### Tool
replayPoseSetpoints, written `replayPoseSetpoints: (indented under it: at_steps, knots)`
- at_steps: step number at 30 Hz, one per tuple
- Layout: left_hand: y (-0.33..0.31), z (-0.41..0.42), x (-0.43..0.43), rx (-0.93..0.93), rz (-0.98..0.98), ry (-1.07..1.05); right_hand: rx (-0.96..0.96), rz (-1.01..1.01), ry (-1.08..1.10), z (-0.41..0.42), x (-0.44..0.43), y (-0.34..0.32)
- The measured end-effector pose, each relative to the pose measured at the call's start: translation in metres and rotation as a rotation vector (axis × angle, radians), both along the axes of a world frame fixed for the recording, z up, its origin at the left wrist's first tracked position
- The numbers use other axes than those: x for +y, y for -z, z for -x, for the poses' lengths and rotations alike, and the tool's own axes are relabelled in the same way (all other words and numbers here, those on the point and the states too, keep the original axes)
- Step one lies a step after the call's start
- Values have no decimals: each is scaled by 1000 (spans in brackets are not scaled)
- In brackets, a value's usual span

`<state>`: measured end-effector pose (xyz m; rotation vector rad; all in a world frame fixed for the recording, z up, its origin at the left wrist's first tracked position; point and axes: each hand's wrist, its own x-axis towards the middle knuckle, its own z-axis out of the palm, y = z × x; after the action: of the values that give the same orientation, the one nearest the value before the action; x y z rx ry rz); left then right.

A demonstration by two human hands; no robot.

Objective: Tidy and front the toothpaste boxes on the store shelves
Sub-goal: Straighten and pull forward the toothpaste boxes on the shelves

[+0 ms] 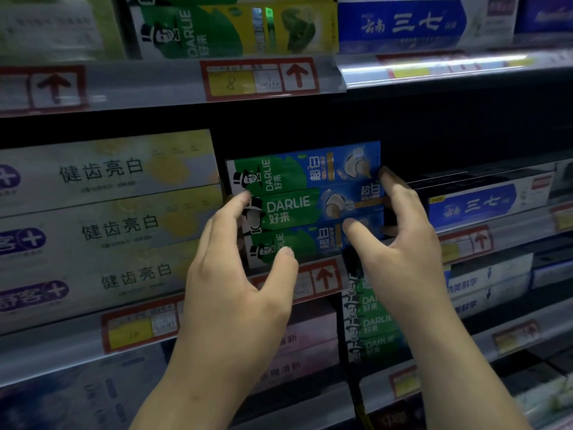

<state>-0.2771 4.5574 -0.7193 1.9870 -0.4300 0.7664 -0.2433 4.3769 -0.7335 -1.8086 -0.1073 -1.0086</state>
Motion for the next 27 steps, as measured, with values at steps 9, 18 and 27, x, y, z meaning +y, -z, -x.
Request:
replayPoseSetpoints:
  at_steps: [9, 18, 27]
  knots:
    - [-1, -2, 4, -23, -13, 3, 12, -93, -3, -1, -1, 0]
    - [-1, -3, 5, -35, -91, -2, -15, -22, 28, 0, 0, -2]
    - [-3, 8, 21, -40, -142, 22, 140, 209, 132, 20, 9, -7]
